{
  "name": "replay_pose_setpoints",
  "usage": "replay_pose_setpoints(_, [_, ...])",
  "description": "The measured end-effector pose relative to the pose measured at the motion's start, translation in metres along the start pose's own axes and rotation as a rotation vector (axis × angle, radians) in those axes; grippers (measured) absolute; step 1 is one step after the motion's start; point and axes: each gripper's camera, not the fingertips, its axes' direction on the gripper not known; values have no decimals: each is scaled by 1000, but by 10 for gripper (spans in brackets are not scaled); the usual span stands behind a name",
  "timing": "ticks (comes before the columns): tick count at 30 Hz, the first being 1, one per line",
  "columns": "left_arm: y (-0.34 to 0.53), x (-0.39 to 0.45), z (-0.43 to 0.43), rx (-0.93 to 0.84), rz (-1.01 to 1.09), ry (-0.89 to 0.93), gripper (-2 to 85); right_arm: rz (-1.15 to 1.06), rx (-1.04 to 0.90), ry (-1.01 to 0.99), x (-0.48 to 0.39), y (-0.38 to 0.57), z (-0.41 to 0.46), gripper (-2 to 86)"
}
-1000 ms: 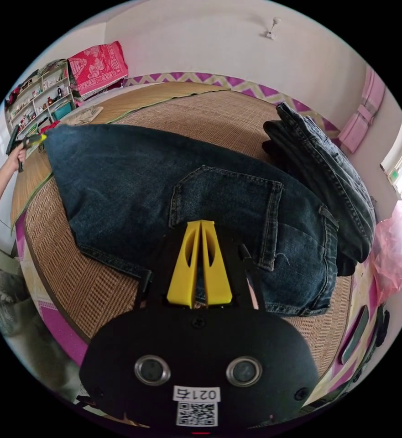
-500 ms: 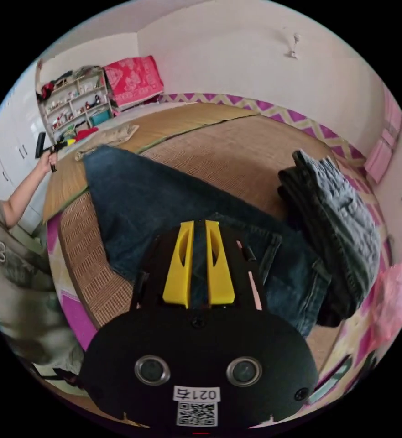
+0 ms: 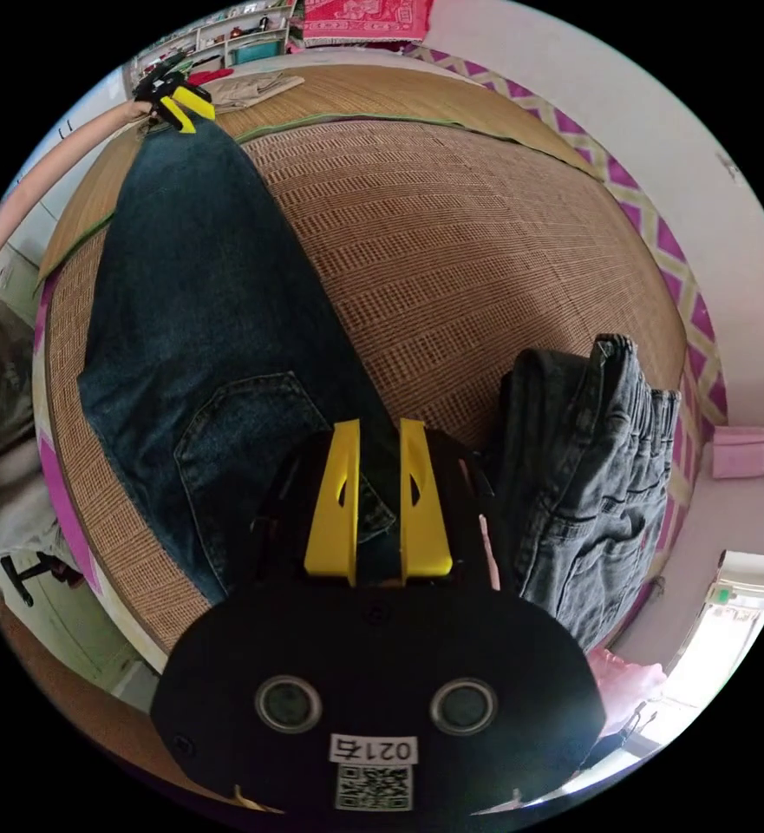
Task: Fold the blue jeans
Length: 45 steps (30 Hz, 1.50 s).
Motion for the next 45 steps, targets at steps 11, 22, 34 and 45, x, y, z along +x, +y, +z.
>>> replay_pose_setpoints(11, [-44, 7, 35, -34, 27, 10, 30, -43, 86, -84, 32, 16, -30, -6])
replay_pose_setpoints(22, [61, 165, -137, 331, 162, -105, -9, -154, 368, 63, -113, 171, -189, -10])
replay_pose_setpoints(34, [238, 314, -68, 346, -171, 229, -9, 47, 216, -32, -338, 320, -87, -10])
replay_pose_setpoints(45, [254, 269, -149, 515, -423, -18, 9, 192, 579, -97, -276, 358, -194, -10])
